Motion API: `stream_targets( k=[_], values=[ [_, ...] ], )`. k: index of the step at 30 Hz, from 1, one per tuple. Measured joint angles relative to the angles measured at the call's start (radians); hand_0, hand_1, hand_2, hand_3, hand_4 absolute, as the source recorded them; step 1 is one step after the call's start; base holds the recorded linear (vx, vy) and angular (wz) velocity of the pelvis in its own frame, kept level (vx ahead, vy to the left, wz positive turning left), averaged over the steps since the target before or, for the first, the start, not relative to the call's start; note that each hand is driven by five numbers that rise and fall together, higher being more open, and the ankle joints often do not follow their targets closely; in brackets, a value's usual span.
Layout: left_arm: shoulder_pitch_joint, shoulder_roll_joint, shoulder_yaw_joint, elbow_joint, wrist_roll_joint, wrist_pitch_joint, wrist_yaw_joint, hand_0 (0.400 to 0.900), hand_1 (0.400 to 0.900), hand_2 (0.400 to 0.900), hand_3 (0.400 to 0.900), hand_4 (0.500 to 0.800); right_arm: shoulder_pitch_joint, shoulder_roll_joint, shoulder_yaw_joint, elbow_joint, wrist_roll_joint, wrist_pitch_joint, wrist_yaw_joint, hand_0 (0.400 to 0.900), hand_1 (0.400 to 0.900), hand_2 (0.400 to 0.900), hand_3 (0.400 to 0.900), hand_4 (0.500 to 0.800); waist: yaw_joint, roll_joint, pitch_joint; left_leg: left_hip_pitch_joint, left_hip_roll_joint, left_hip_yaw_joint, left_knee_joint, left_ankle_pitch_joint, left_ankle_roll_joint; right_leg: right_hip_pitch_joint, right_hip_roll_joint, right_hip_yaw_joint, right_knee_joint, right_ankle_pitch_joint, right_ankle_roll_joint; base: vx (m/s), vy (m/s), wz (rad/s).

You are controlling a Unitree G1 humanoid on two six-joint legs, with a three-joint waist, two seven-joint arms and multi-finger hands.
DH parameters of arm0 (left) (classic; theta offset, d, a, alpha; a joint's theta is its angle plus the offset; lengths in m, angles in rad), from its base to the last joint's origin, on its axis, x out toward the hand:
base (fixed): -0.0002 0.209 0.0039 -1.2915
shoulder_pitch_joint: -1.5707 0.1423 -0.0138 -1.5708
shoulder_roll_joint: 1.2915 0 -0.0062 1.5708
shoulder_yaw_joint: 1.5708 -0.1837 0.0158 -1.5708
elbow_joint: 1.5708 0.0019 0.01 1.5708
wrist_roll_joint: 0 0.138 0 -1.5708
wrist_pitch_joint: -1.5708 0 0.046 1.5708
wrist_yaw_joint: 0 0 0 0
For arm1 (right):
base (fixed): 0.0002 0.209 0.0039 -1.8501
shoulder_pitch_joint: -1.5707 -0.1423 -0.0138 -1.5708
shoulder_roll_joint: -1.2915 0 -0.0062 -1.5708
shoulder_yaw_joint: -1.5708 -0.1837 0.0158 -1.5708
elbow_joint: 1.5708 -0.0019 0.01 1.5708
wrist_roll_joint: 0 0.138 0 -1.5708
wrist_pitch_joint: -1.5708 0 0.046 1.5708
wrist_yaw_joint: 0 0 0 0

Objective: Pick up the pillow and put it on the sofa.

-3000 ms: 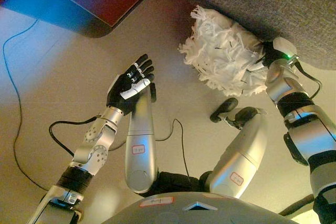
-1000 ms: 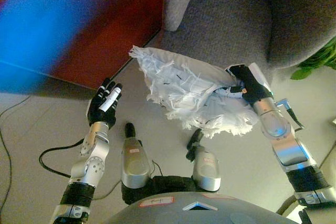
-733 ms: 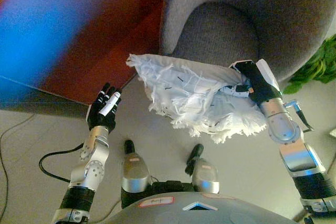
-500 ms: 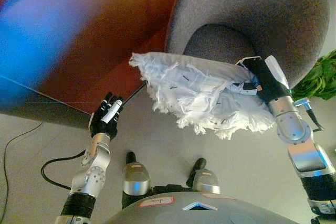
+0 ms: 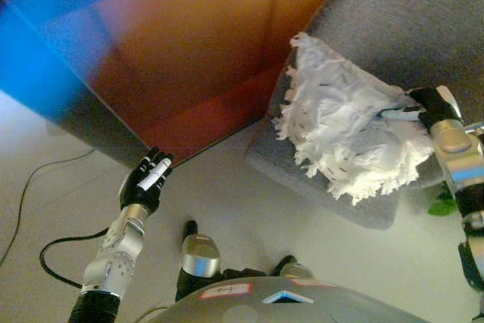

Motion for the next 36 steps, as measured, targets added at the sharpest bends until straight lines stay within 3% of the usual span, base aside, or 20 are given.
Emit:
stream_targets(
  k=[1, 3, 5, 6, 9, 13, 19, 27, 36],
  values=[
    [0.0, 0.01, 0.0, 0.0, -0.003, 0.006, -0.001, 0.9, 0.9, 0.9, 0.9, 0.8, -0.055, 0.0, 0.027, 0.067, 0.021, 0.011, 0.0, 0.4, 0.4, 0.4, 0.4, 0.5, 0.006, 0.0, 0.0, -0.005, 0.004, -0.009, -0.002, 0.004, -0.002, 0.0, 0.006, -0.006, -0.001, 0.0, 0.001, 0.05, -0.139, 0.29],
    [-0.004, 0.019, 0.001, 0.0, -0.009, 0.019, -0.002, 0.9, 0.9, 0.9, 0.9, 0.8, -0.143, -0.001, 0.043, 0.171, 0.023, 0.027, -0.001, 0.9, 0.9, 0.9, 0.9, 0.8, 0.019, 0.003, 0.0, -0.023, 0.003, -0.035, -0.014, 0.02, -0.003, -0.001, 0.009, -0.029, -0.001, 0.0, 0.001, 0.09, -0.143, 0.21],
    [-0.005, 0.022, 0.0, 0.0, -0.009, 0.025, -0.002, 0.9, 0.9, 0.9, 0.9, 0.8, -0.21, -0.002, 0.084, 0.247, 0.022, 0.053, -0.003, 0.9, 0.9, 0.9, 0.9, 0.8, 0.036, 0.003, 0.001, -0.024, 0.003, -0.039, -0.021, 0.026, -0.004, -0.003, 0.01, -0.032, -0.002, 0.0, 0.001, 0.02, -0.149, 0.13],
    [-0.006, 0.033, 0.0, 0.0, -0.01, 0.027, -0.006, 0.9, 0.9, 0.9, 0.9, 0.8, -0.279, -0.002, 0.095, 0.323, 0.021, 0.1, -0.027, 0.9, 0.9, 0.9, 0.9, 0.8, 0.062, 0.006, 0.004, -0.031, 0.003, -0.048, -0.024, 0.031, -0.004, -0.004, 0.013, -0.035, -0.002, 0.0, 0.001, -0.19, -0.123, 0.11],
    [-0.024, 0.067, 0.0, 0.001, -0.04, 0.025, -0.009, 0.9, 0.9, 0.9, 0.9, 0.8, -0.427, -0.02, 0.093, 0.394, 0.045, 0.172, -0.146, 0.9, 0.9, 0.9, 0.9, 0.8, 0.084, 0.022, 0.016, -0.114, 0.004, -0.074, -0.025, 0.06, -0.003, -0.073, 0.018, -0.03, -0.002, 0.001, 0.002, -0.27, -0.057, 0.13],
    [-0.052, 0.077, 0.006, -0.01, -0.071, 0.014, -0.011, 0.9, 0.9, 0.9, 0.9, 0.8, -0.582, -0.067, 0.092, 0.421, 0.078, 0.173, -0.382, 0.9, 0.9, 0.9, 0.9, 0.8, 0.095, 0.075, 0.052, -0.186, -0.004, -0.112, -0.06, 0.114, 0.004, -0.134, 0.019, -0.032, -0.002, 0.019, -0.001, -0.08, -0.033, 0.1],
    [-0.049, 0.11, 0.013, -0.078, -0.087, 0.015, -0.01, 0.9, 0.9, 0.9, 0.9, 0.8, -0.618, -0.102, 0.044, 0.429, 0.193, 0.185, -0.617, 0.9, 0.9, 0.9, 0.9, 0.8, 0.11, 0.048, 0.085, -0.186, -0.004, -0.116, -0.062, 0.116, 0.003, -0.131, 0.02, -0.033, -0.002, 0.019, -0.001, 0.01, -0.061, -0.03],
    [-0.091, 0.128, 0.013, -0.101, -0.087, 0.016, -0.012, 0.9, 0.9, 0.9, 0.9, 0.8, -0.634, -0.133, 0.012, 0.426, 0.205, 0.116, -0.756, 0.9, 0.9, 0.9, 0.9, 0.8, 0.107, 0.027, 0.097, -0.149, -0.002, -0.106, -0.072, 0.115, 0.003, -0.105, 0.02, -0.031, -0.002, 0.027, -0.011, 0.01, -0.005, -0.05],
    [-0.081, 0.131, -0.012, -0.101, -0.087, 0.021, -0.021, 0.9, 0.9, 0.9, 0.9, 0.8, -0.604, -0.133, -0.061, 0.347, 0.174, 0.006, -0.785, 0.9, 0.9, 0.9, 0.9, 0.8, 0.104, 0.018, 0.101, -0.09, 0.003, -0.075, -0.072, 0.112, 0.004, -0.065, 0.02, -0.023, -0.001, 0.028, -0.013, 0.02, 0.047, -0.14]
  ],
)
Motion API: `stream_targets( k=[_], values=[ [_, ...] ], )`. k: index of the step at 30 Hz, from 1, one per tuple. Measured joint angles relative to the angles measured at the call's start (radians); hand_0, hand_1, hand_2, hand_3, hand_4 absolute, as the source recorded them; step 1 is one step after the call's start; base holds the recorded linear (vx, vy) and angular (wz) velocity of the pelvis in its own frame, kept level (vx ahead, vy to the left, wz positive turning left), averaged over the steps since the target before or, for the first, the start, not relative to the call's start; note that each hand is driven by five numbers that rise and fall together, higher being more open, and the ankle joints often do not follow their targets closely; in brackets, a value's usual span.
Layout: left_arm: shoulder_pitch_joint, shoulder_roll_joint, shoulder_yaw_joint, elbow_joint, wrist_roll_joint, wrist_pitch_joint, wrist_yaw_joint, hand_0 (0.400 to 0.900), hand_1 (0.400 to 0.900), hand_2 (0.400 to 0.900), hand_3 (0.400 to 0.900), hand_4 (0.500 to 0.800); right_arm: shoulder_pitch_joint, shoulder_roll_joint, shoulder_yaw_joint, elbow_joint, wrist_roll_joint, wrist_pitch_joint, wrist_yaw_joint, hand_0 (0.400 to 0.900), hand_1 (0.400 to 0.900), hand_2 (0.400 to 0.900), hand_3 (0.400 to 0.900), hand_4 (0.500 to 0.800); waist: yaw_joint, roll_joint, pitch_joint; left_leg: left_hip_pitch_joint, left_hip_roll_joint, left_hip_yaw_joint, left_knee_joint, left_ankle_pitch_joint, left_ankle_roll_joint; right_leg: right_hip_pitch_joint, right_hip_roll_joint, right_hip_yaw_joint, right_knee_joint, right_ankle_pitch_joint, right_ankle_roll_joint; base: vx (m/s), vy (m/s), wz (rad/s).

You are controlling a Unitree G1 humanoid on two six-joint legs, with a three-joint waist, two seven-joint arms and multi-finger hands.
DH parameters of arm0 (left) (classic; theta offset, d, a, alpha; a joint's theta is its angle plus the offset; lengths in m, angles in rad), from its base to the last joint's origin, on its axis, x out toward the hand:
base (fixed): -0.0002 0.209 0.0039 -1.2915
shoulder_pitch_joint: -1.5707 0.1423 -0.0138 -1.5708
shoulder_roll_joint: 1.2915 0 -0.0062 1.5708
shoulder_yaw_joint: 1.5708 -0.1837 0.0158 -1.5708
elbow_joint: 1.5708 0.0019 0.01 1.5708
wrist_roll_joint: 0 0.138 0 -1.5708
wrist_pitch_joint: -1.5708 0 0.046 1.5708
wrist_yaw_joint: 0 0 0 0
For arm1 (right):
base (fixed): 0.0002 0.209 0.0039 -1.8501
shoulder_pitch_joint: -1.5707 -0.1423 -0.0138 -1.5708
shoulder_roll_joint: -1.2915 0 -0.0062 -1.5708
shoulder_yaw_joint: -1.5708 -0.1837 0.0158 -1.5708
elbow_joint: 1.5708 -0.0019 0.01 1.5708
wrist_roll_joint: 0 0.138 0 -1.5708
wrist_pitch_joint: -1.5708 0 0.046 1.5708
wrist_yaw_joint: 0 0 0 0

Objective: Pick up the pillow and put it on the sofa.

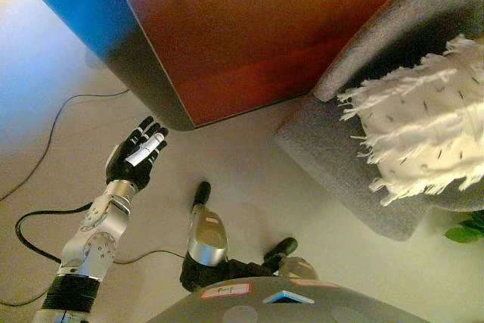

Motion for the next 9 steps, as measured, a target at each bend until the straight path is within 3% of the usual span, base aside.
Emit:
stream_targets(
  k=[4, 9],
  values=[
    [0.002, -0.001, -0.027, 0.0, 0.0, 0.003, -0.006, 0.9, 0.9, 0.9, 0.9, 0.8, 0.106, 0.007, -0.039, -0.169, -0.021, -0.074, -0.002, 0.9, 0.9, 0.9, 0.9, 0.8, -0.007, -0.013, 0.002, 0.051, 0.006, 0.034, 0.0, -0.006, -0.001, 0.024, -0.001, 0.035, 0.0, 0.0, 0.0, 0.01, 0.087, -0.22],
    [0.015, -0.002, -0.046, 0.001, 0.001, -0.004, -0.013, 0.9, 0.9, 0.9, 0.9, 0.8, 0.312, 0.087, -0.126, -0.389, -0.034, -0.171, 0.008, 0.9, 0.9, 0.9, 0.9, 0.8, -0.071, -0.033, -0.012, 0.081, 0.007, 0.065, 0.002, -0.013, 0.006, 0.03, -0.005, 0.067, 0.0, 0.002, -0.001, -0.04, 0.128, -0.17]
  ],
)
